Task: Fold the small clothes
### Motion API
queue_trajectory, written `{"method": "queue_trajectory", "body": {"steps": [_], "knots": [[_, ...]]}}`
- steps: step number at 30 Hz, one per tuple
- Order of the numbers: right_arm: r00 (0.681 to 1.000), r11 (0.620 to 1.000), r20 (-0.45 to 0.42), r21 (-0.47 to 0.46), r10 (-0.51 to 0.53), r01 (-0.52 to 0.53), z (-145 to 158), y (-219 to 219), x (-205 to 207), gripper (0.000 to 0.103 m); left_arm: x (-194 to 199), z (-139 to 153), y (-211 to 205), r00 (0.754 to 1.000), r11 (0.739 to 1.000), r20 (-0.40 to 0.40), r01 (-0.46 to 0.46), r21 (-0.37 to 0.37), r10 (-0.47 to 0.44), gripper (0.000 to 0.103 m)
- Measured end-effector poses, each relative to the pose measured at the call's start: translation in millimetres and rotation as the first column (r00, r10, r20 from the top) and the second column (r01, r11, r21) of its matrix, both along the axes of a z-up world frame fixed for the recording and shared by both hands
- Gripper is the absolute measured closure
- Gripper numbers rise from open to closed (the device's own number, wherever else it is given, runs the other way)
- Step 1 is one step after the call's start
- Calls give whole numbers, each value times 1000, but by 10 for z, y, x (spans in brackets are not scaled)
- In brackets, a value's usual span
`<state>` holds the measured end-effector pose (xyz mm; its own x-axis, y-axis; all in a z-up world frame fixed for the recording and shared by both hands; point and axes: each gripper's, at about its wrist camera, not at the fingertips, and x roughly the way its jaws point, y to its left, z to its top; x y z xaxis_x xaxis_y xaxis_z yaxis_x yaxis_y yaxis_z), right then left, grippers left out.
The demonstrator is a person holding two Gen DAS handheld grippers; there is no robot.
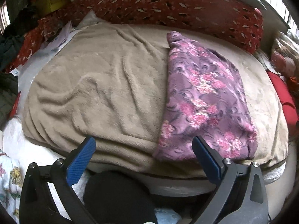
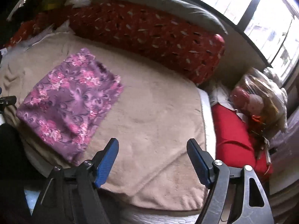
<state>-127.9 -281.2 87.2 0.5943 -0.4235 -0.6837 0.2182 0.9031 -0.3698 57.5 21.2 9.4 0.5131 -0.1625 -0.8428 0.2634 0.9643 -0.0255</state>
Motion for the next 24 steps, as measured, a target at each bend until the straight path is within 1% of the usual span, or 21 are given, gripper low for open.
{"method": "queue_trajectory", "body": {"steps": [3,7,9,12,16,24], "knots": [[999,998,39,69,-12,9,-56,-28,-118,26,-80,-1,-92,1000,1000,-2,20,7,-20,0],[999,999,39,38,-5,3,-244,128,-175,26,-188,-4,-205,999,999,-5,45,30,-45,0],[999,997,43,81,5,-9,-294,194,-190,26,-223,-3,-230,999,998,-3,53,31,-53,0],[999,980,45,198,3,-12,-356,212,-167,26,-255,-18,-237,998,998,-6,62,31,-62,0],[999,959,50,283,-15,0,-401,250,-131,26,-263,-45,-236,998,997,-15,68,31,-67,0],[998,951,51,309,-30,13,-419,271,-116,26,-305,-97,-298,996,996,-21,85,39,-85,0]]}}
